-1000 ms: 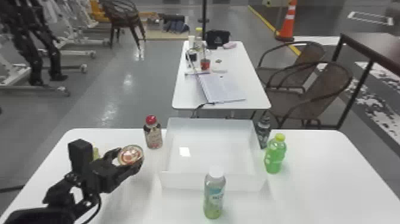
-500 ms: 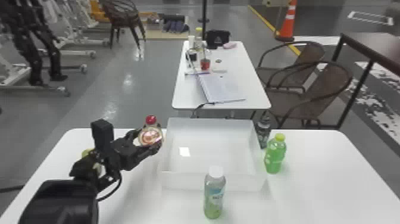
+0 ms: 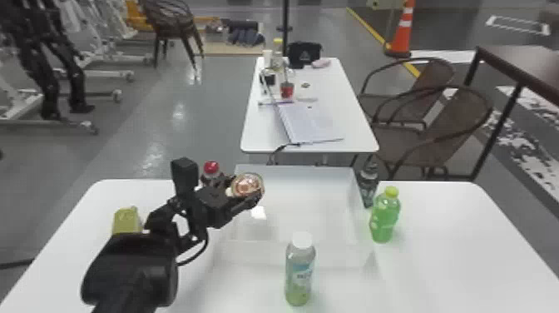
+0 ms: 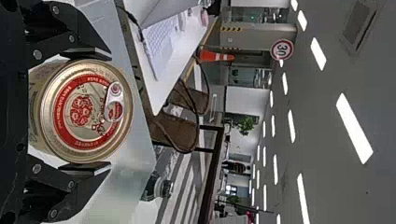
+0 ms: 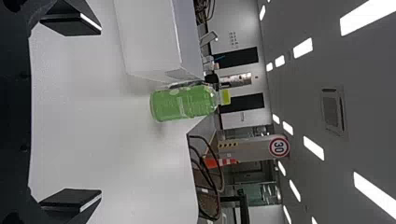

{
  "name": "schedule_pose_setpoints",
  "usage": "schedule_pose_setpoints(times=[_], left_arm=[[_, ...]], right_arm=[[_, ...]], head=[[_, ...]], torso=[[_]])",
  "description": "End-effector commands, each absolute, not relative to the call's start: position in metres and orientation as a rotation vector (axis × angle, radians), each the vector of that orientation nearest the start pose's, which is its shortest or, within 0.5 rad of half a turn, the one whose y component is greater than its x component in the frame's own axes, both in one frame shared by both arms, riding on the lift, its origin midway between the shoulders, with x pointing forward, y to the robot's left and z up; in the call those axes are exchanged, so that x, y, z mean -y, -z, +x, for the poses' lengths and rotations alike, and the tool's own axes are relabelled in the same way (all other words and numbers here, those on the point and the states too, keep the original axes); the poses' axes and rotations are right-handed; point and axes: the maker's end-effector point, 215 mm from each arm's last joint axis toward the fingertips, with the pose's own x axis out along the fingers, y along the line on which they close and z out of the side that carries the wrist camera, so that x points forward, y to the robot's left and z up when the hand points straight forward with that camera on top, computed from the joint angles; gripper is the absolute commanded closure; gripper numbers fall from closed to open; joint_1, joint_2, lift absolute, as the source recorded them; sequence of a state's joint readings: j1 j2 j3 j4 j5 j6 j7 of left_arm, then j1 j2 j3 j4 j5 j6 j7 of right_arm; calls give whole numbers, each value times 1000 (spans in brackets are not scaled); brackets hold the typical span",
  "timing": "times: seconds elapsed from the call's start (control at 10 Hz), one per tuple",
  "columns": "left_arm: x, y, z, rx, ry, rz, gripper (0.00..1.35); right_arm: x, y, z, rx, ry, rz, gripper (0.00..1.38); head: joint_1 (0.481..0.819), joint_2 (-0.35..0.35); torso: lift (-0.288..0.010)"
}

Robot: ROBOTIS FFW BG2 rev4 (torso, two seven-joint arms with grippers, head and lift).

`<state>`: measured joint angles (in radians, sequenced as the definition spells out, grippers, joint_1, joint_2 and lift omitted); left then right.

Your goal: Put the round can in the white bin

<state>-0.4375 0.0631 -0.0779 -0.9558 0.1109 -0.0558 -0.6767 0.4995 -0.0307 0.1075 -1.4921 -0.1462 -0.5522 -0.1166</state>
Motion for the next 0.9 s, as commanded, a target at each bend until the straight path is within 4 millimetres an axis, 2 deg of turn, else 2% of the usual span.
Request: schedule_pose_setpoints(times=[0.0,0.1,0.4,0.5,0.8], left_arm=[[-85,384,652,-164,722,-108,716],[-79,394,647,-208,731,-161,618],[-73,390,646,-190,739,-171,321],[-74,388,646,-180,737,-172,285],[-72,380,639,-154,749,-177,283]], right_arm=[[221,469,383,-44,83,146,71],[221,470,382,-46,85,149,71],[222,471,381,-48,85,148,71],[222,471,381,-48,86,148,71],[223,470,380,-47,85,147,71]], head=[[549,0],[549,0],[549,0],[549,0],[549,0]], torso=[[-100],[-100],[-100],[-100],[-100]])
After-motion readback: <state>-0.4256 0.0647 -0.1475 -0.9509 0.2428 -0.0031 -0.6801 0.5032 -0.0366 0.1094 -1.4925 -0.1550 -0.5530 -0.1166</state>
